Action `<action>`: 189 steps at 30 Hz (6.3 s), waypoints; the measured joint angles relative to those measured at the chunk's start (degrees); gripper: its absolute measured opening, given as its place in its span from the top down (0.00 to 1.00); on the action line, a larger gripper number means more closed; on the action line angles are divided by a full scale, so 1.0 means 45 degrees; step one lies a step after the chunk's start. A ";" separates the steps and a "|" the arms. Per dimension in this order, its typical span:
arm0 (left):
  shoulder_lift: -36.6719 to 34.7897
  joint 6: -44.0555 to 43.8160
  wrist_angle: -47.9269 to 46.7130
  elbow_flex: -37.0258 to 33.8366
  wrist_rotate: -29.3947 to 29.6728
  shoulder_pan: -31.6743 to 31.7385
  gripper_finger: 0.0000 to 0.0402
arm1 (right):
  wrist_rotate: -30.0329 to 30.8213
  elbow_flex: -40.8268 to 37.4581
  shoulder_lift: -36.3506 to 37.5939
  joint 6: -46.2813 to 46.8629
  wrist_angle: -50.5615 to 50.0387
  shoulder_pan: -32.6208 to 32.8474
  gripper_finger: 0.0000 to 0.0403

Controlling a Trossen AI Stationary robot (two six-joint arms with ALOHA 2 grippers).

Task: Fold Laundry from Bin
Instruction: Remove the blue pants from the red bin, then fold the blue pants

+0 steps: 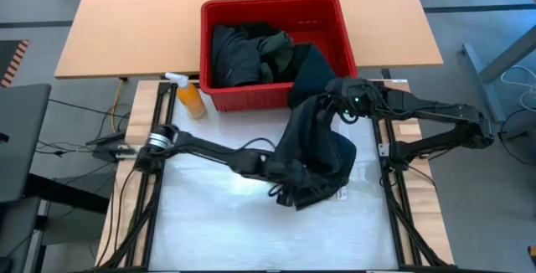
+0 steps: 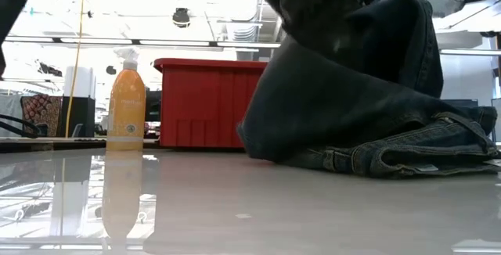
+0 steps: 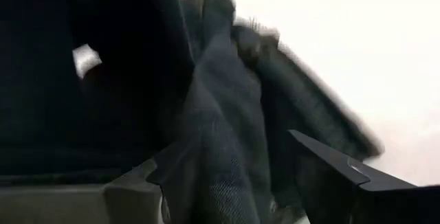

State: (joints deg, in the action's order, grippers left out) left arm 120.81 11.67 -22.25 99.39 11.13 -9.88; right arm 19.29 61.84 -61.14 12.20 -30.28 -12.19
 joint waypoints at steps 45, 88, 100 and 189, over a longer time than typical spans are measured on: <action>-0.1112 -0.0214 -0.6511 0.1983 -0.1886 0.1751 1.00 | 0.3431 -0.1754 -0.5928 0.3579 -0.1367 1.1119 0.58; -0.6902 -0.4719 0.5808 -1.0429 -0.2042 -0.2115 0.72 | -0.1600 -0.3021 -0.4378 0.7526 0.2887 0.7931 0.96; -0.4833 -0.1314 0.5874 -1.0635 0.0919 -0.2604 0.72 | -0.3858 -0.3016 -0.3881 0.6951 0.2839 0.6404 0.96; -0.5176 -0.0420 0.6963 0.6981 -0.9463 -0.2461 1.00 | 0.4858 -0.2997 0.2512 -0.3142 0.6998 0.9722 0.86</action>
State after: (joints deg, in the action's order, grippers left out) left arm 97.52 9.78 9.08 130.80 -31.46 -20.95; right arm 41.16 48.36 -49.84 -1.93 1.21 31.55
